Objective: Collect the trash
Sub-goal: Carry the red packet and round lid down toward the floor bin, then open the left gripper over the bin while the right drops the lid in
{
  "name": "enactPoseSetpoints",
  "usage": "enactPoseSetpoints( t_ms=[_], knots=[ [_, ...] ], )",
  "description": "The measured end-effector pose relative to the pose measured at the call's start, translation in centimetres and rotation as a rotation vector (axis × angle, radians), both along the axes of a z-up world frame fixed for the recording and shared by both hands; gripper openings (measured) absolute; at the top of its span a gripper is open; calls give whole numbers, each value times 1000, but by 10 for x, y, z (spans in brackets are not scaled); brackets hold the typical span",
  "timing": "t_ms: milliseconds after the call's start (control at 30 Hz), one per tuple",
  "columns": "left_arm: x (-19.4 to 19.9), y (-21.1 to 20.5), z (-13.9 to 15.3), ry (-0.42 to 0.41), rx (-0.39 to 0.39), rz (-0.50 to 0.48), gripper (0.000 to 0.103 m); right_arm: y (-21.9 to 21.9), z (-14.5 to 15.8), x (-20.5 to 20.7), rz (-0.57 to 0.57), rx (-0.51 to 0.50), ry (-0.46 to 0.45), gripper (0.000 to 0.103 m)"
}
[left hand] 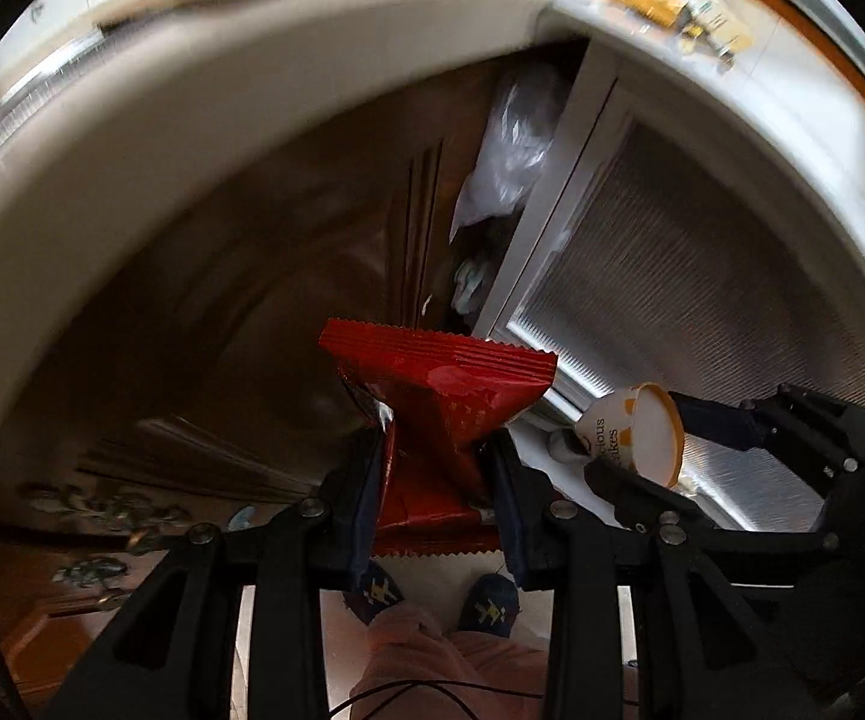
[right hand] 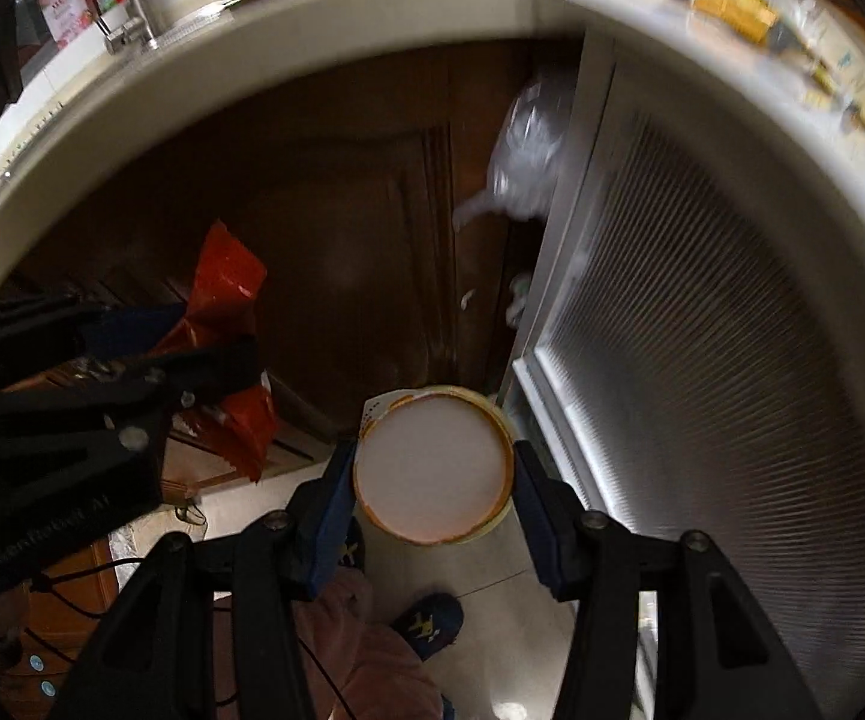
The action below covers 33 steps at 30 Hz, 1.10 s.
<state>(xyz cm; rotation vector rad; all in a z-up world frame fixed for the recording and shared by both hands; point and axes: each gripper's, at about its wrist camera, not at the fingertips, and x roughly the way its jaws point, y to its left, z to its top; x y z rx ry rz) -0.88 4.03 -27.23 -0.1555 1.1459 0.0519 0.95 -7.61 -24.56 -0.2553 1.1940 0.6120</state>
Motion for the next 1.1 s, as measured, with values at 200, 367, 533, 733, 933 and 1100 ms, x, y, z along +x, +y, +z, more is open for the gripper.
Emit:
enactPoseSetpoints(
  t_ms=[200,367,533,733,933,1100],
  knots=[
    [13,5,-64,63,-14,-5,32,9,-62,3,-29,-12,27,51],
    [27,4,-116,93,-19,-33,33,15,-117,11,-62,-19,29,51],
    [48,4,-159,106,-18,-66,34,16,-163,25,-104,-6,47,51],
    [63,1,-181,87,-3,-111,47,9,-201,36,-120,28,91,52],
    [72,7,-191,105,-20,-104,70,5,-218,36,-125,27,126,57],
    [68,11,-186,123,-12,-102,83,9,-215,34,-128,31,104,71]
  ],
)
